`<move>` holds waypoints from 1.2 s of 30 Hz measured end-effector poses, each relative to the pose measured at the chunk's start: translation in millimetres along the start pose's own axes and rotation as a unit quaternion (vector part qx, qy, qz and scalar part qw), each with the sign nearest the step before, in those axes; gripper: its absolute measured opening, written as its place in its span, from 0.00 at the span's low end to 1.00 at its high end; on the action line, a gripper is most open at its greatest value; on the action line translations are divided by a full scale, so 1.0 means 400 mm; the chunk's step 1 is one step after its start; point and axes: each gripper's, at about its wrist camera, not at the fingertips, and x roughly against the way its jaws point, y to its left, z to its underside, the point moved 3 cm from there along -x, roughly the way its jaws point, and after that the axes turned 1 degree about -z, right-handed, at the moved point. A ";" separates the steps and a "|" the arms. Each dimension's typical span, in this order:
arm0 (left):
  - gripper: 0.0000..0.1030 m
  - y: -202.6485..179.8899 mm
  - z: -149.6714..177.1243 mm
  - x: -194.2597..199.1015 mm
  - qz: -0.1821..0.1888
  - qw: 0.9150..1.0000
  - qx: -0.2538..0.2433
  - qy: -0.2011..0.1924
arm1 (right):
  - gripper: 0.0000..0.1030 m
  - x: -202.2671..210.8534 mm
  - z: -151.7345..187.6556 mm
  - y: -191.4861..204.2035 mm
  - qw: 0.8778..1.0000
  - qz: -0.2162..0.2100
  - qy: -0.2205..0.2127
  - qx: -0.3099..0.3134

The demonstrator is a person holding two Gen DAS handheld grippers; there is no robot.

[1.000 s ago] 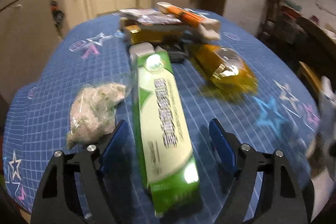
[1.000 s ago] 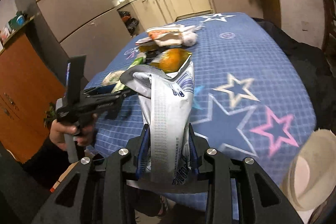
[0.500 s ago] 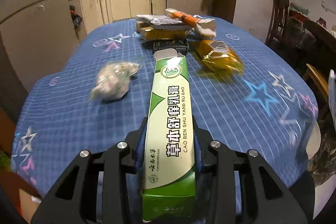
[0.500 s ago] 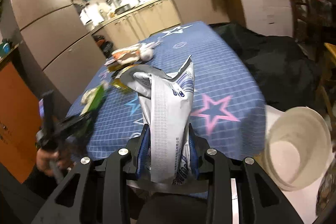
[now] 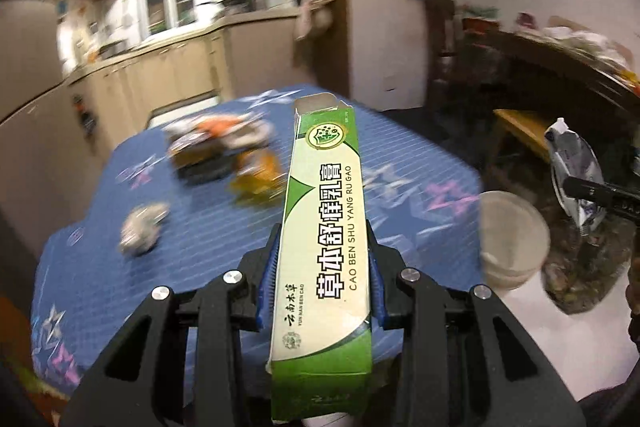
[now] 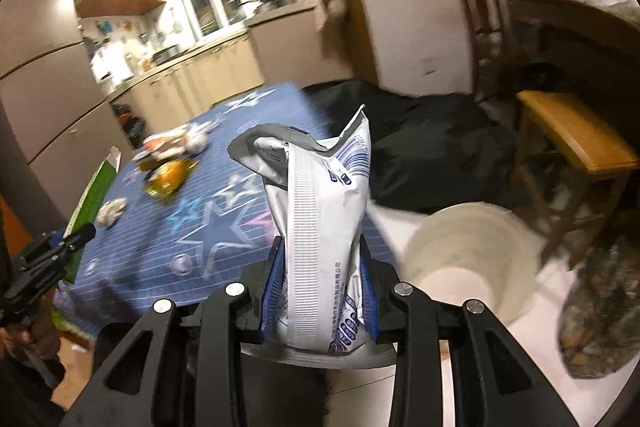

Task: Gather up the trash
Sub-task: 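Carry the green box and white wrapper to the white bucket and release both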

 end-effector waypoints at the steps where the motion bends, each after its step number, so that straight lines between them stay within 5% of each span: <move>1: 0.34 -0.022 -0.009 -0.010 0.010 1.000 -0.006 -0.004 | 0.34 0.014 0.000 -0.015 1.000 0.005 -0.005 -0.004; 10: 0.34 -0.252 -0.120 -0.122 0.102 0.993 -0.048 -0.028 | 0.34 0.127 -0.013 -0.182 0.996 0.046 -0.062 -0.043; 19: 0.34 -0.478 -0.182 -0.258 0.159 0.983 -0.091 -0.031 | 0.34 0.120 -0.044 -0.337 0.987 0.114 -0.091 -0.062; 29: 0.34 -0.661 -0.167 -0.420 0.217 0.970 -0.109 0.027 | 0.34 0.014 -0.055 -0.527 0.981 0.162 -0.059 -0.087; 36: 0.34 -0.745 -0.125 -0.499 0.223 0.963 -0.134 0.062 | 0.34 -0.079 -0.033 -0.604 0.980 0.170 -0.029 -0.097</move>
